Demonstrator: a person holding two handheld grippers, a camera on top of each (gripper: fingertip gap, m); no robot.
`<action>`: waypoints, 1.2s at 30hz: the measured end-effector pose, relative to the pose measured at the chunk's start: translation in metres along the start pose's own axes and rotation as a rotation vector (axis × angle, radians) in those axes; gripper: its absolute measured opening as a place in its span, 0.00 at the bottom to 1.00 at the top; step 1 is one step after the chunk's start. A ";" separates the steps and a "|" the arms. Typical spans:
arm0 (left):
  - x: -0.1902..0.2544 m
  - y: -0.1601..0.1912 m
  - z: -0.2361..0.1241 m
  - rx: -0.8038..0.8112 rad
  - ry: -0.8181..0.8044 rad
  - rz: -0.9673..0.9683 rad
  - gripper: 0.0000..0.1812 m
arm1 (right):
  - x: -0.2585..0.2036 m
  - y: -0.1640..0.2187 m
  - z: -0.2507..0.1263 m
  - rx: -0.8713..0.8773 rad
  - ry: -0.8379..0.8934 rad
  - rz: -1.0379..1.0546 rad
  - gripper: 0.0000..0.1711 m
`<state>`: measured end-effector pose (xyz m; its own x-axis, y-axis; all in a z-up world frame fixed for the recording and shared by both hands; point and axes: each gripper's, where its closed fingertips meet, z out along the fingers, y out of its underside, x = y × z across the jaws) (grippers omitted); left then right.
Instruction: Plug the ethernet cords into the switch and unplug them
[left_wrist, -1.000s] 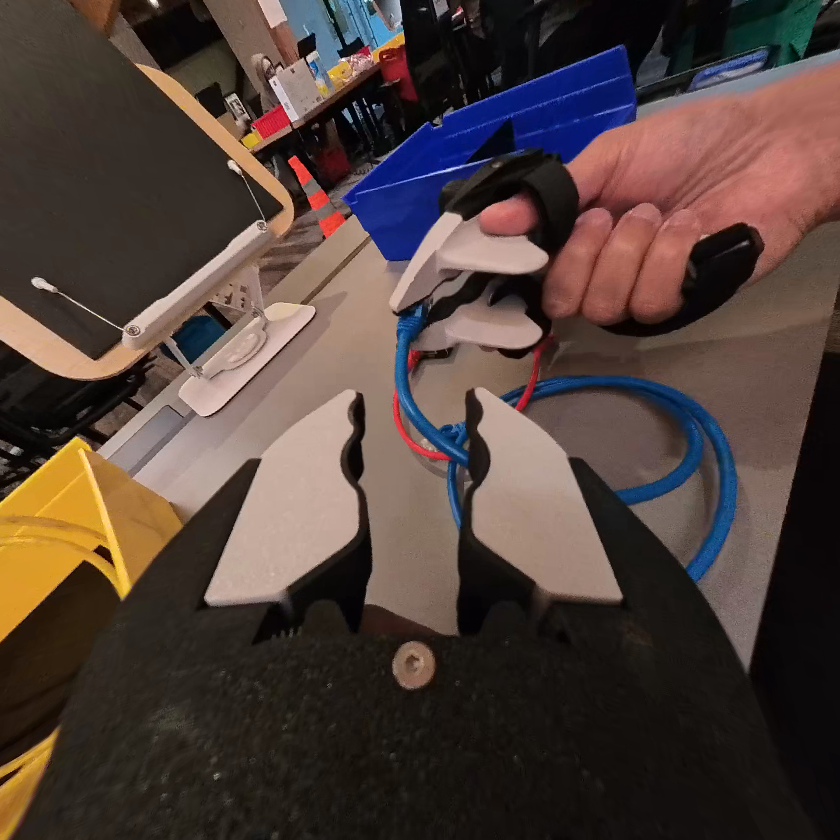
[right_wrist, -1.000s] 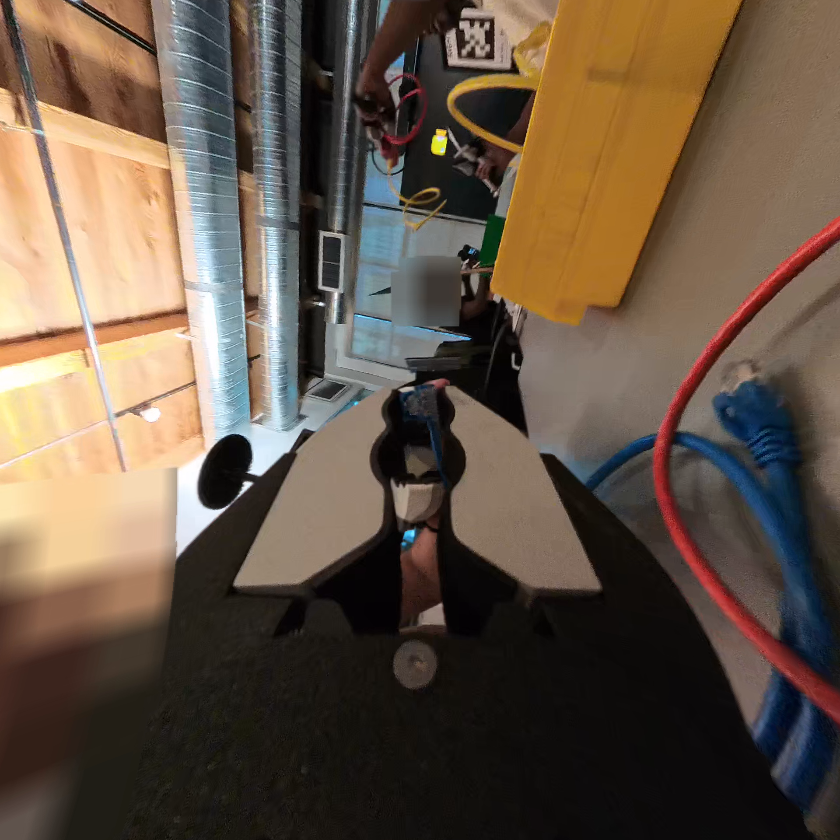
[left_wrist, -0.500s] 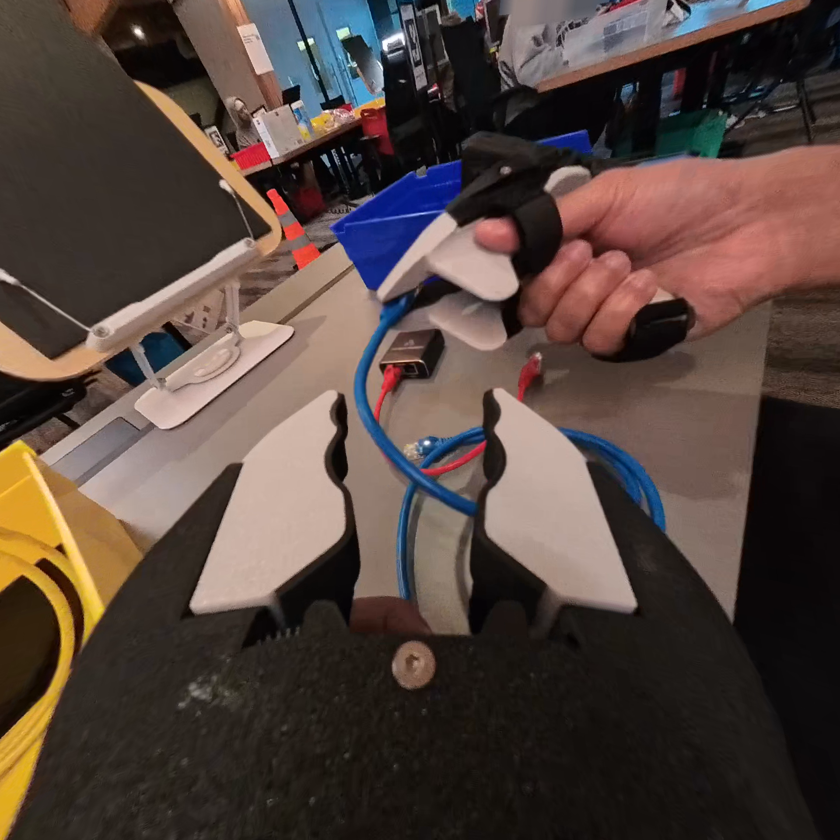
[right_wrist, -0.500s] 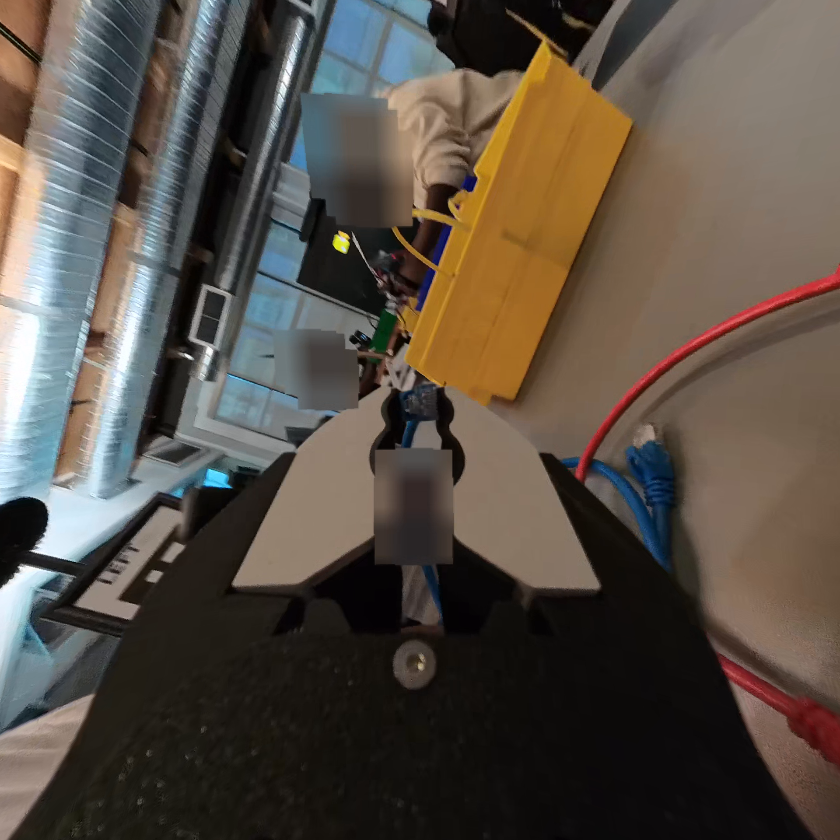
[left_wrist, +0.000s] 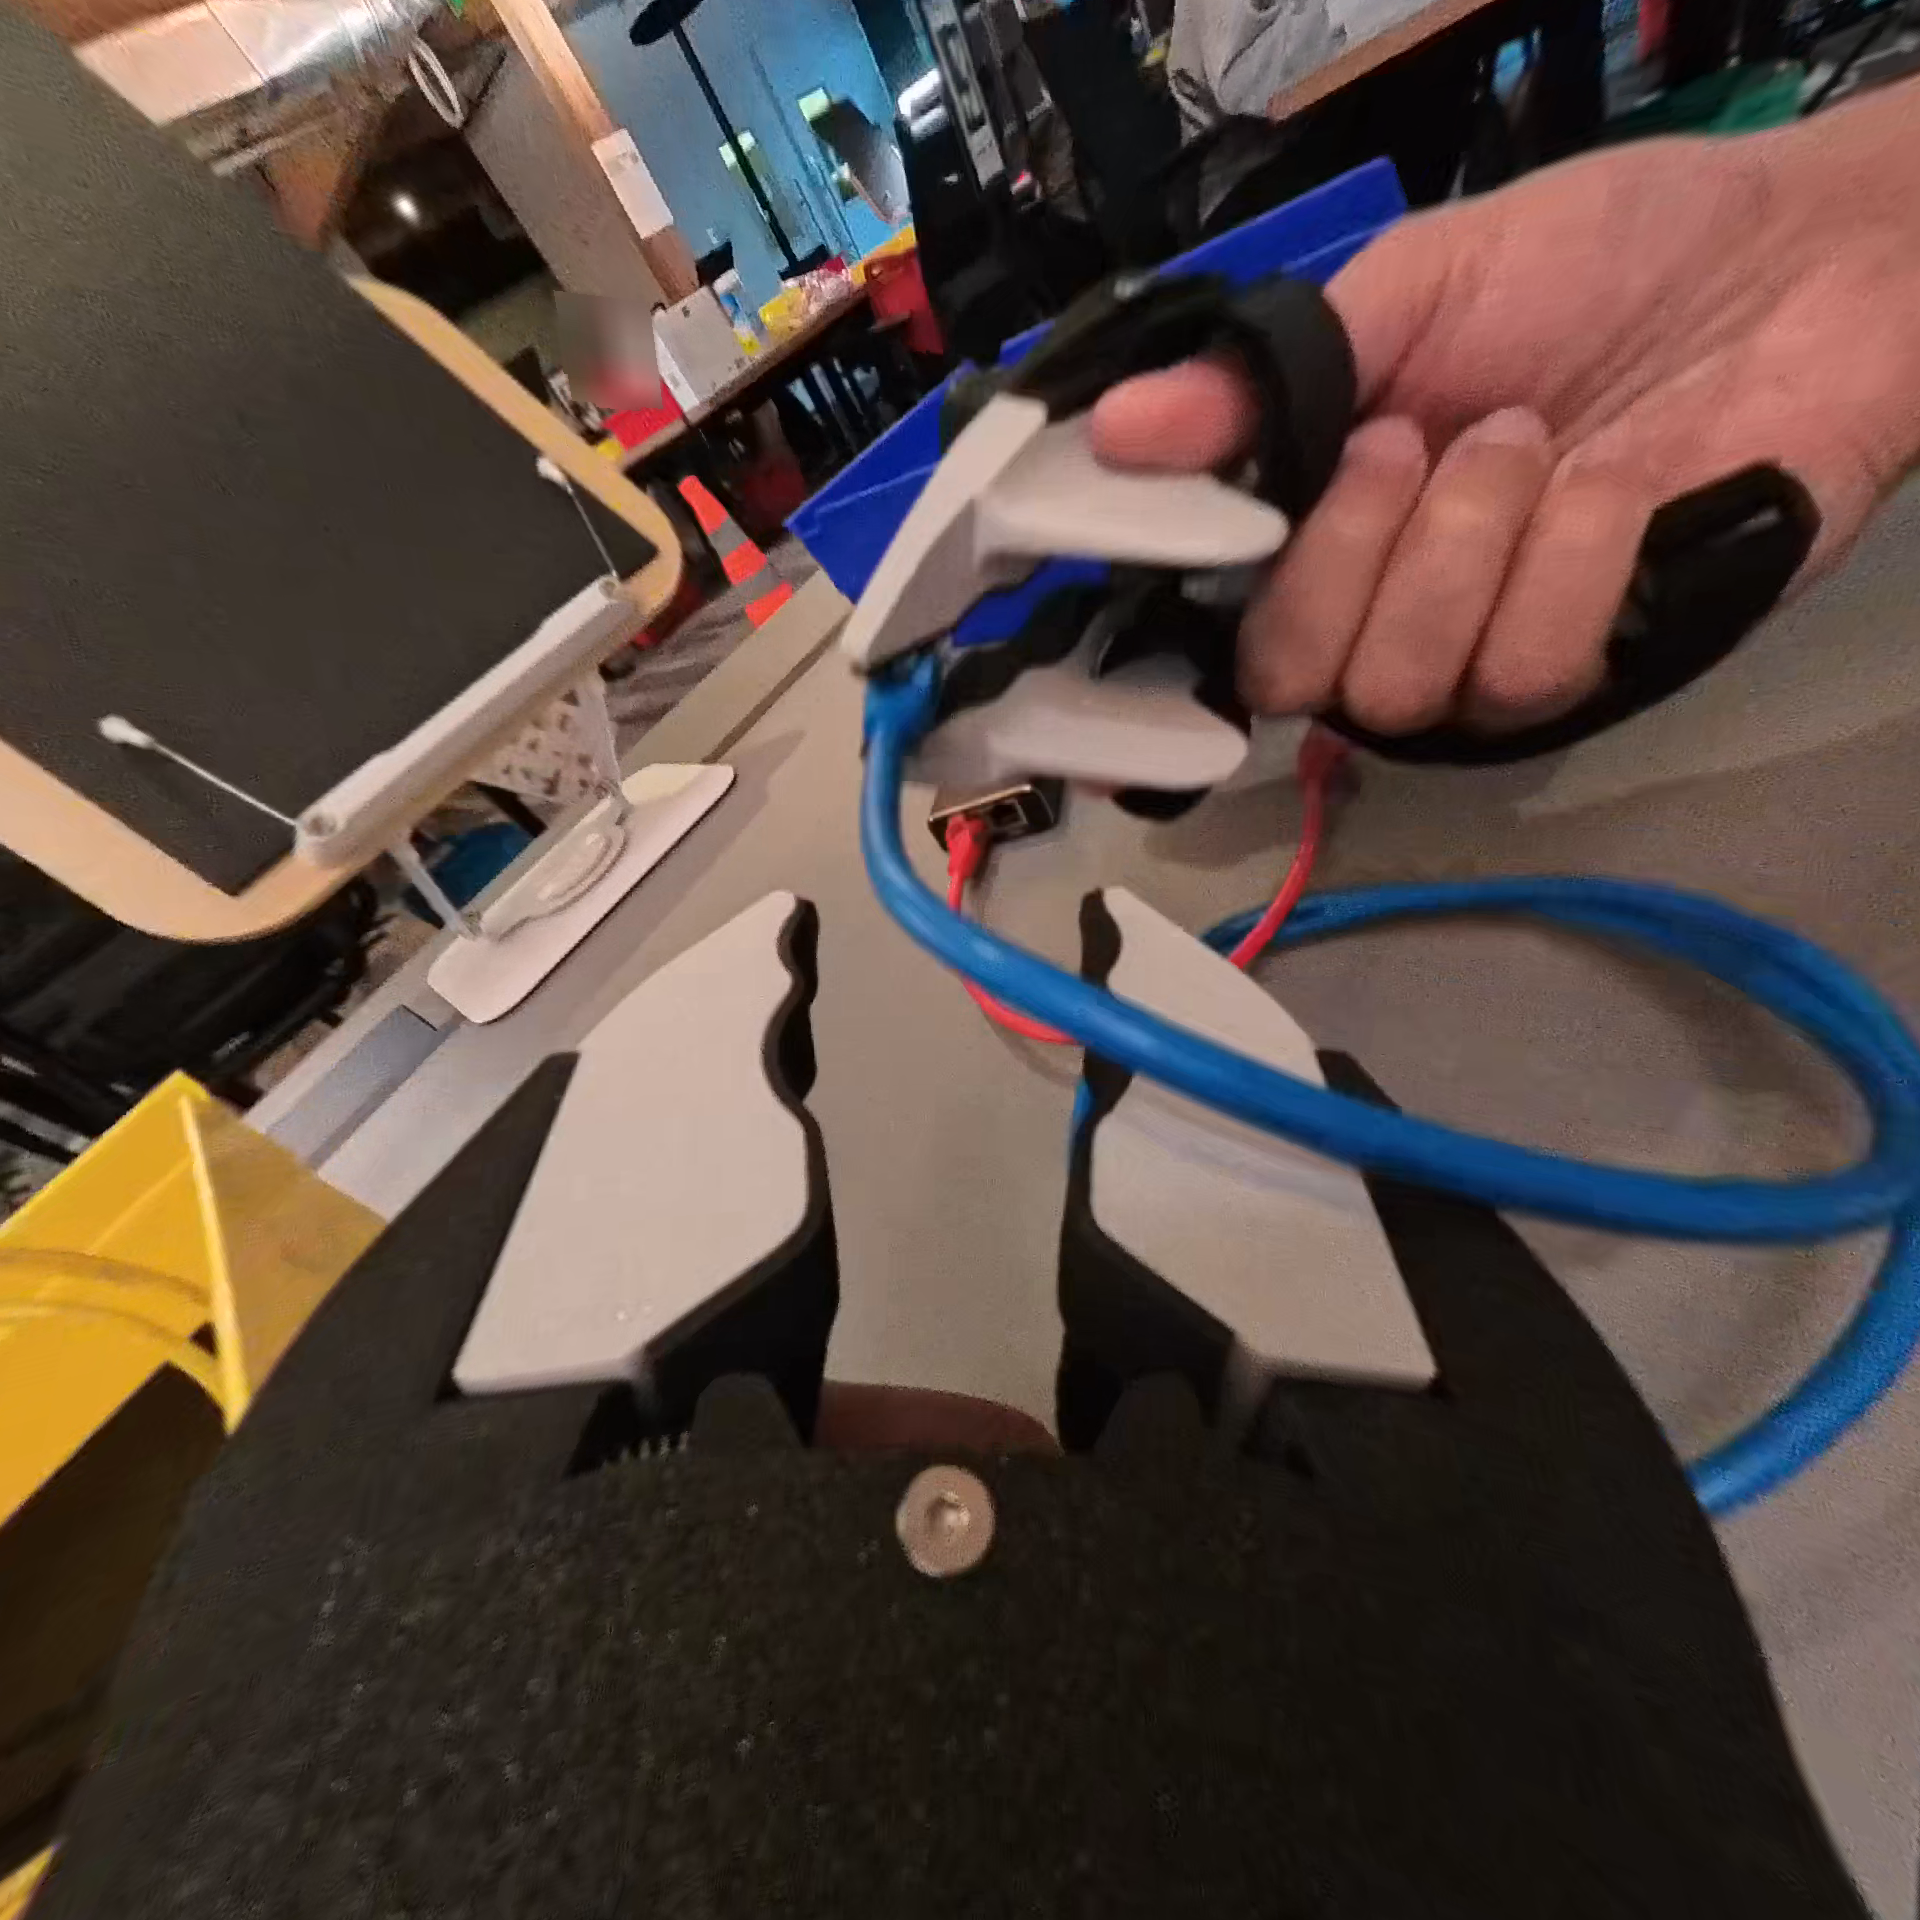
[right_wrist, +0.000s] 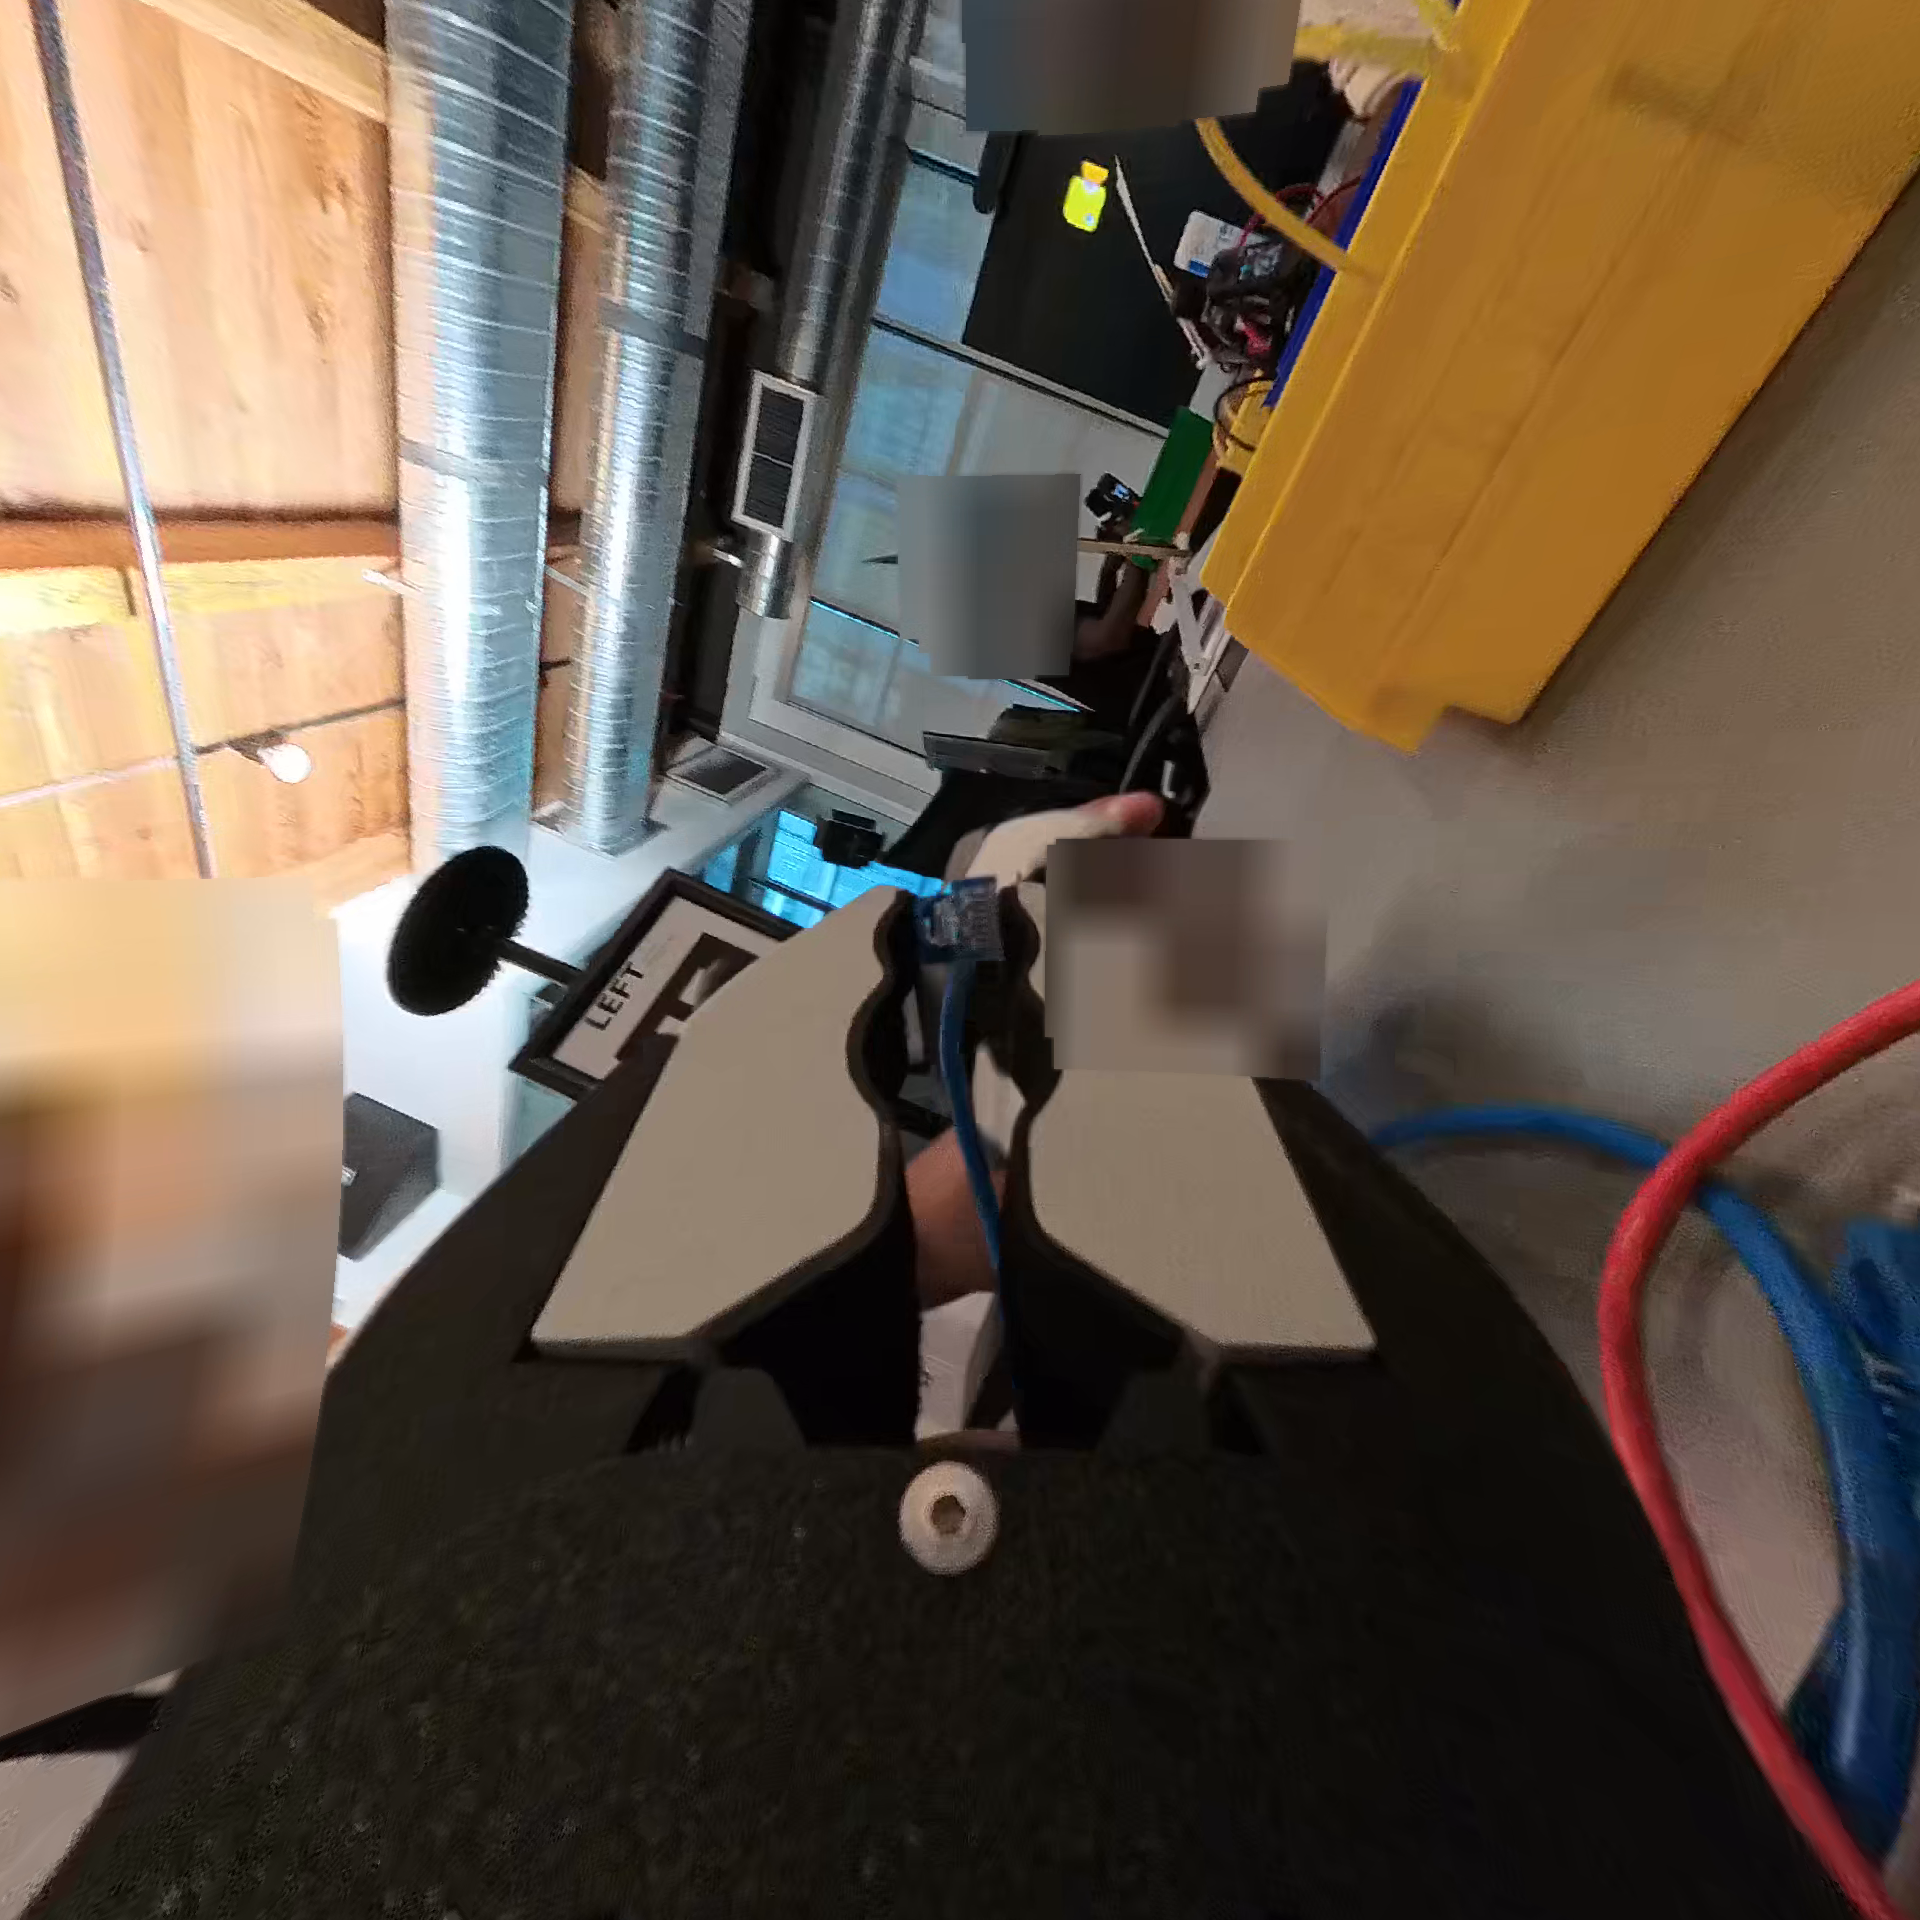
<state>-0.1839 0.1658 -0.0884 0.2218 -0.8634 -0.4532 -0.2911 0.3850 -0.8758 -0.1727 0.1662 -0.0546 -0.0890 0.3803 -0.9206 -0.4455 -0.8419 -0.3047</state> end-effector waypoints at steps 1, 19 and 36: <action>0.002 -0.007 0.002 0.022 -0.024 0.016 0.23 | 0.004 0.002 0.004 0.021 -0.008 0.023 0.08; 0.000 -0.009 0.001 0.029 -0.026 -0.003 0.05 | 0.009 0.020 0.010 -0.099 -0.005 0.076 0.08; -0.015 -0.022 -0.006 0.072 -0.023 -0.118 0.05 | 0.001 -0.005 -0.014 -0.126 0.089 -0.122 0.17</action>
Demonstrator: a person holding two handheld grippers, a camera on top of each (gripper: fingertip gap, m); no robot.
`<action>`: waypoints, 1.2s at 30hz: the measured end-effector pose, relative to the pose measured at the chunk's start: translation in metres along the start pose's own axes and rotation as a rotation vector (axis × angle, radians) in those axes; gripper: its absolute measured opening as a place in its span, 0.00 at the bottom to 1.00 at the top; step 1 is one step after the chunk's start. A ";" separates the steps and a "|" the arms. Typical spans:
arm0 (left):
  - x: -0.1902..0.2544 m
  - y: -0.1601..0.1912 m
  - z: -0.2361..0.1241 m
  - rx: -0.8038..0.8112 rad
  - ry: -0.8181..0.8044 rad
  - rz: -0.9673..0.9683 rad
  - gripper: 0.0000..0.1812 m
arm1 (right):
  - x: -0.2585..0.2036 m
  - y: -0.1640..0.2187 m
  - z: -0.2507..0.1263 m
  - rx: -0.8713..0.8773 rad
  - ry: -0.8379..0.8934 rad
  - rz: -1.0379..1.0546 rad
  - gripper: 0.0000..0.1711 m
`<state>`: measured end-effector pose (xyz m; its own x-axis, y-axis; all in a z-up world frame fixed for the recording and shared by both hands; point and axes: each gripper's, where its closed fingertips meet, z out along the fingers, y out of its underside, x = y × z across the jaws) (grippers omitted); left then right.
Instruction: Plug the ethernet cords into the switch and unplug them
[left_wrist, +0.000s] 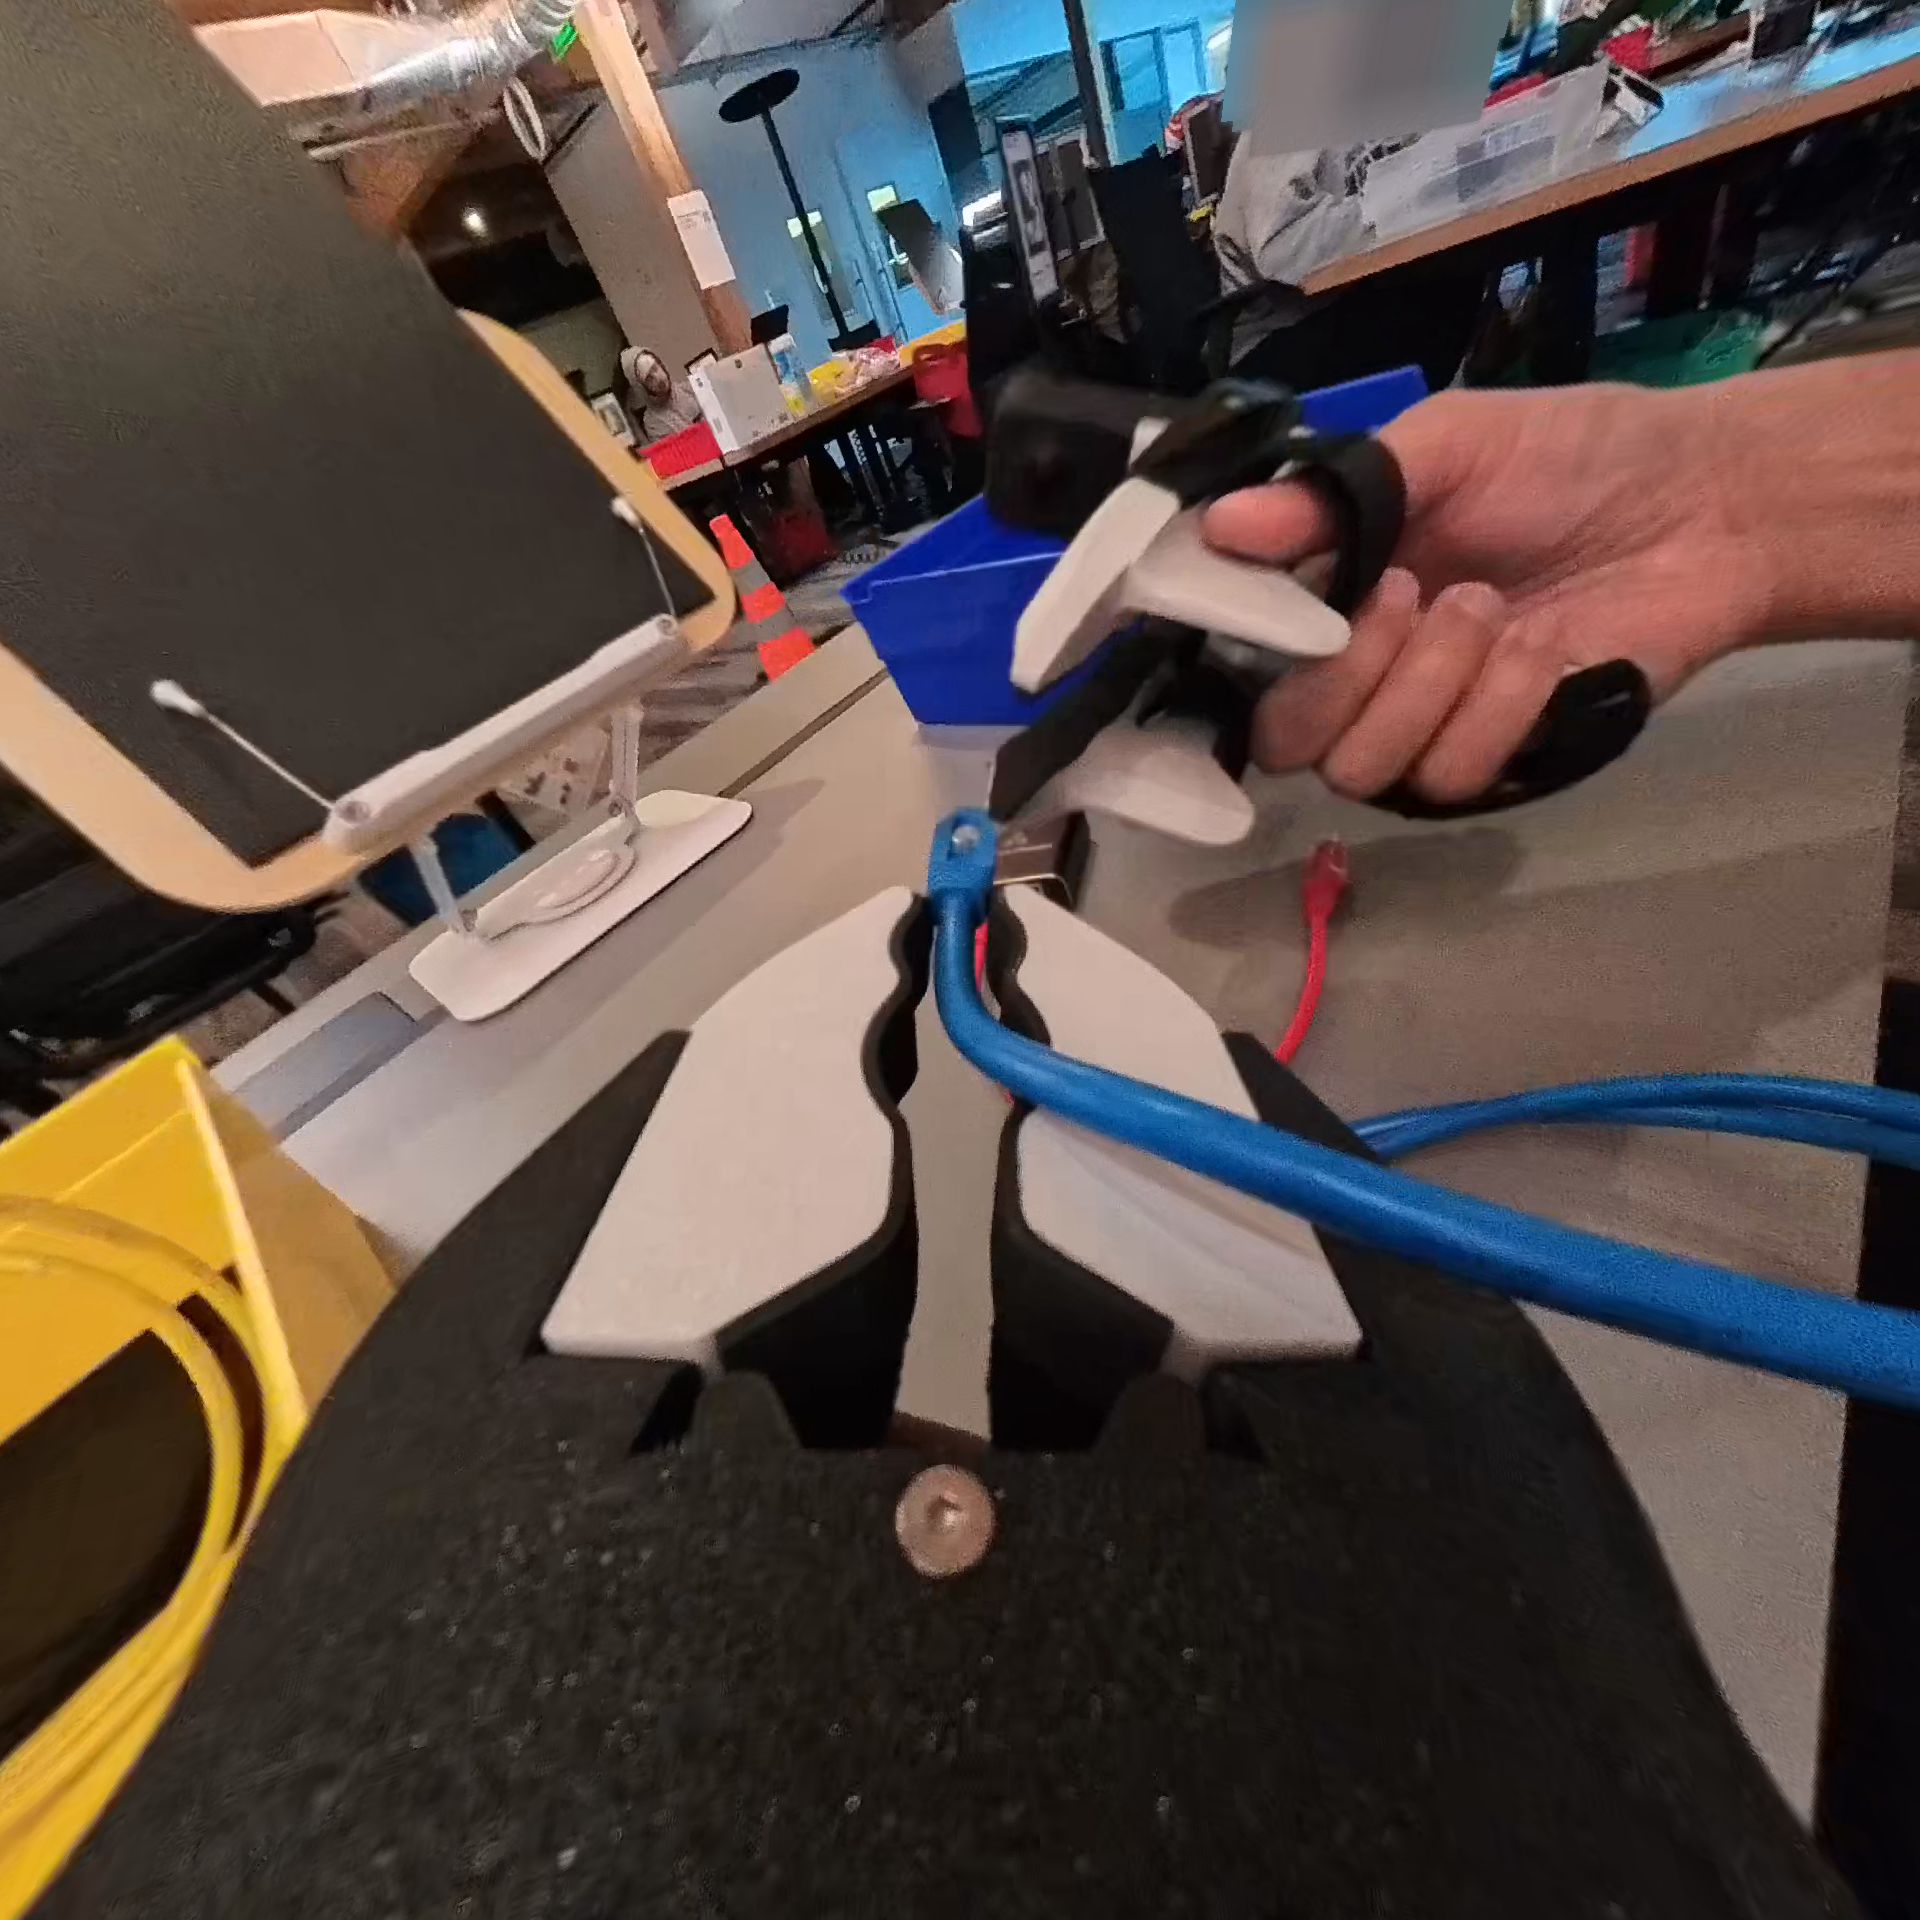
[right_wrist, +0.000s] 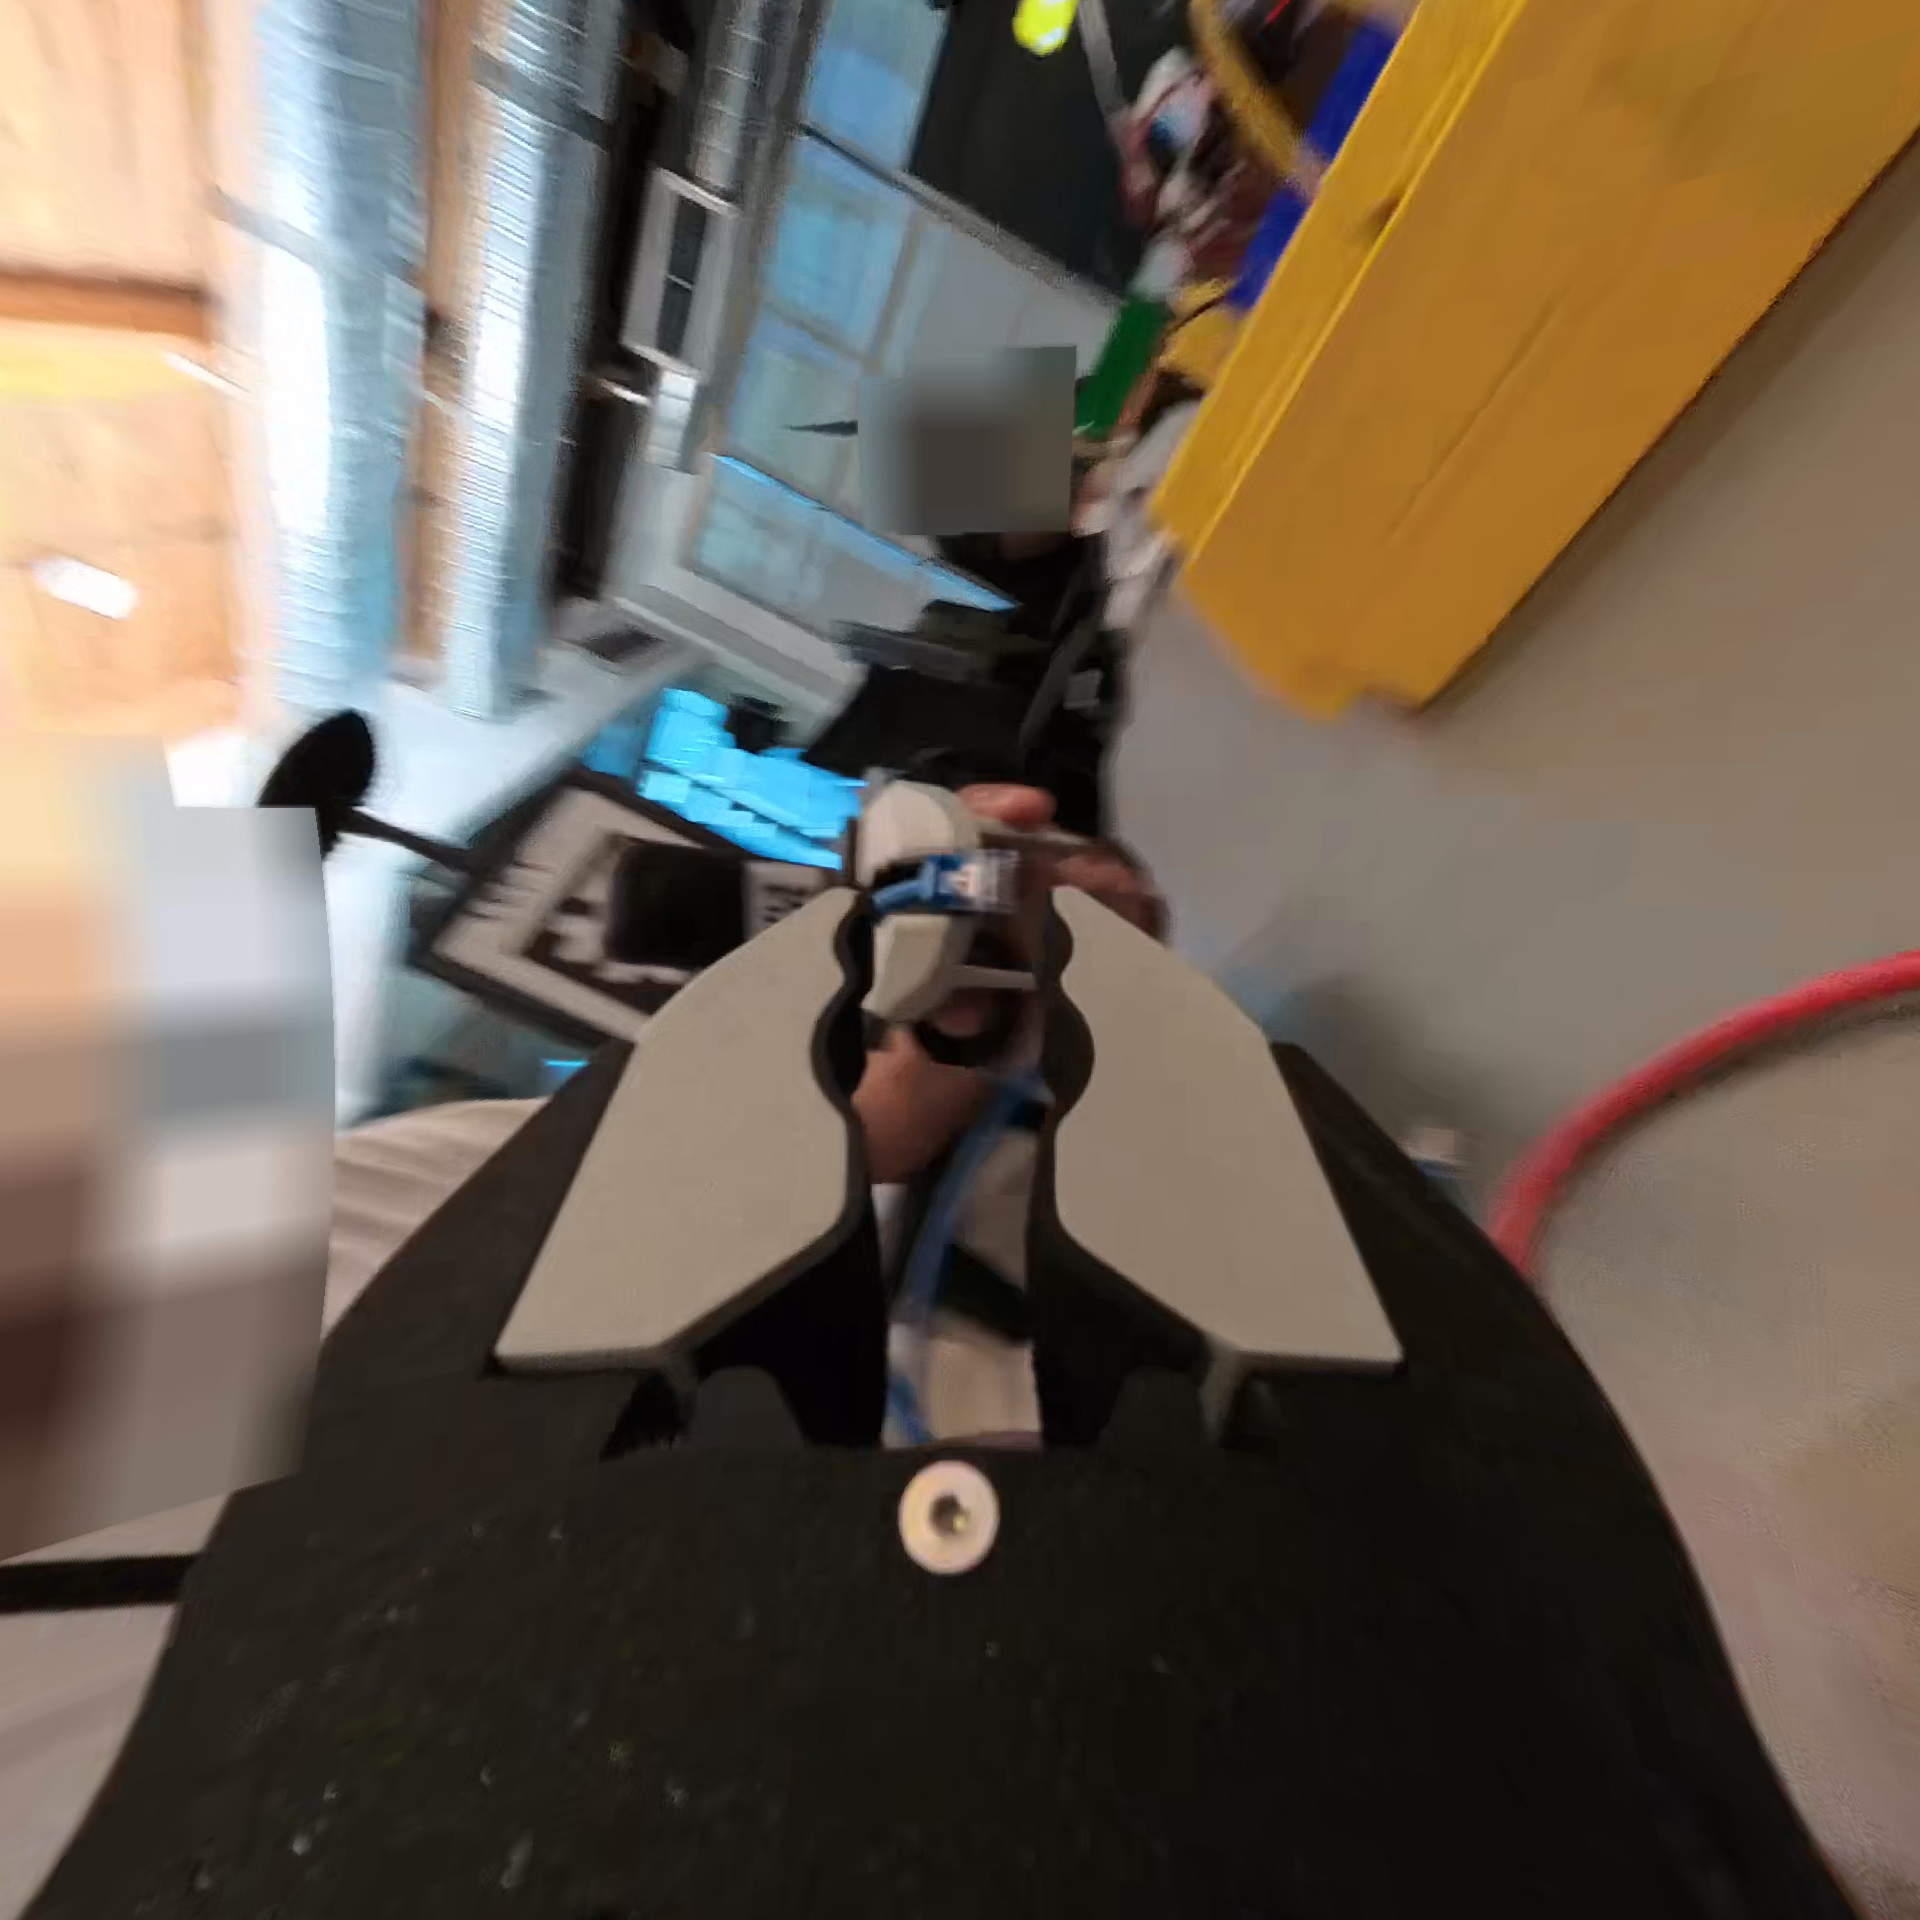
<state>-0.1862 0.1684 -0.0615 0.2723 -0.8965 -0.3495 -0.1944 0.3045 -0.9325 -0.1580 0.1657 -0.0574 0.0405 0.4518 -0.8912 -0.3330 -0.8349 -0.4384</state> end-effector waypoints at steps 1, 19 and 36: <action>-0.006 0.002 -0.003 -0.005 -0.006 -0.043 0.05 | 0.008 -0.011 -0.014 -0.001 0.140 -0.145 0.22; 0.002 0.037 0.018 -0.136 0.060 -0.255 0.05 | 0.156 -0.048 -0.140 -0.187 1.381 -0.638 0.46; 0.008 0.052 0.056 -0.236 0.069 -0.276 0.06 | 0.134 -0.020 -0.107 -0.267 1.071 -0.641 0.39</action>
<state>-0.1409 0.1947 -0.1176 0.2821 -0.9566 -0.0732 -0.3364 -0.0271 -0.9413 -0.0451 0.2089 -0.1802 0.9010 0.4208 -0.1059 0.2215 -0.6558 -0.7218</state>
